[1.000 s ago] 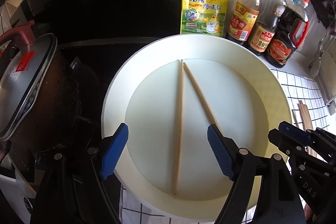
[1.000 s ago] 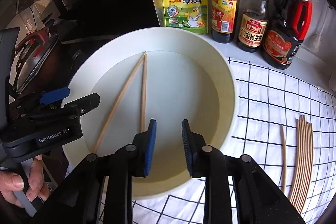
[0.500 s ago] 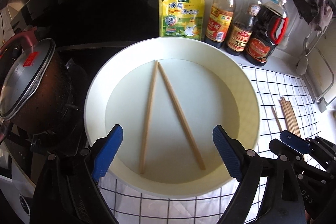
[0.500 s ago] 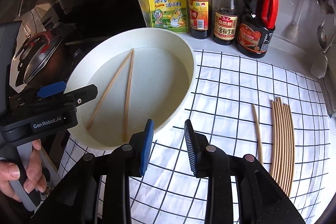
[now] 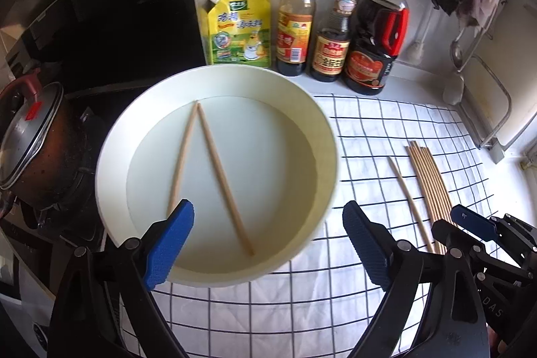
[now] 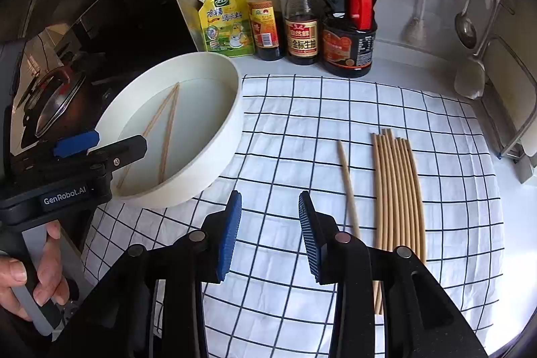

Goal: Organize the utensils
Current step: 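Move both open tools back from the basin to the chopstick row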

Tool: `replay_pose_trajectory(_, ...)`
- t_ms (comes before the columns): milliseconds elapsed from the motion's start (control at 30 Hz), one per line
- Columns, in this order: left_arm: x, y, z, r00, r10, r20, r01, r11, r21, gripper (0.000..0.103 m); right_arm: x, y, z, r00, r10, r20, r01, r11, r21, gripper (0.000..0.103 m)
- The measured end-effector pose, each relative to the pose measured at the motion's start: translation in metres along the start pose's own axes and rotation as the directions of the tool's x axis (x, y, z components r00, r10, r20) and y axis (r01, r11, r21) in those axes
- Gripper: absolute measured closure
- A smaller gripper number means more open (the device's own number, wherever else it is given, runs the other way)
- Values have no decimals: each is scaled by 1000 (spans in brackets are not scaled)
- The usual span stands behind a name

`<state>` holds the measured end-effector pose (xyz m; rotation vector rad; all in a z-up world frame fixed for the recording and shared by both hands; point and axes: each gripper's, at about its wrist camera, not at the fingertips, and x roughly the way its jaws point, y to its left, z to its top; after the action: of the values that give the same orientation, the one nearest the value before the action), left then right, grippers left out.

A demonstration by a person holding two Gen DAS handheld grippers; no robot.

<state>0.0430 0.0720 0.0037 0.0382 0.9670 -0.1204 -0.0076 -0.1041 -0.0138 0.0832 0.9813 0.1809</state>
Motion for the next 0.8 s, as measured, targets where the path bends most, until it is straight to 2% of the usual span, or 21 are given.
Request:
replay_pose_trajectory(100, -1, -16, -1, 1000, -19, 5, 19, 1000, 15, 8, -5, -18, -4, 1000, -19, 5, 19, 1000, 21, 68)
replay_pose_trajectory(433, 9, -72, -3, 995, -97, -15, 98, 993, 70, 6, -16, -81, -23, 994, -106, 2, 105, 990, 97, 65)
replay_pose_trajectory(600, 16, -101, -6, 995, -99, -6, 99, 990, 96, 6, -16, -113, -35, 984, -180, -9, 180, 977, 112, 63)
replay_pose_trajectory(800, 33, -124, -9, 992, -127, -30, 128, 989, 71, 6, -5, -148, -51, 977, -210, -41, 214, 967, 136, 61)
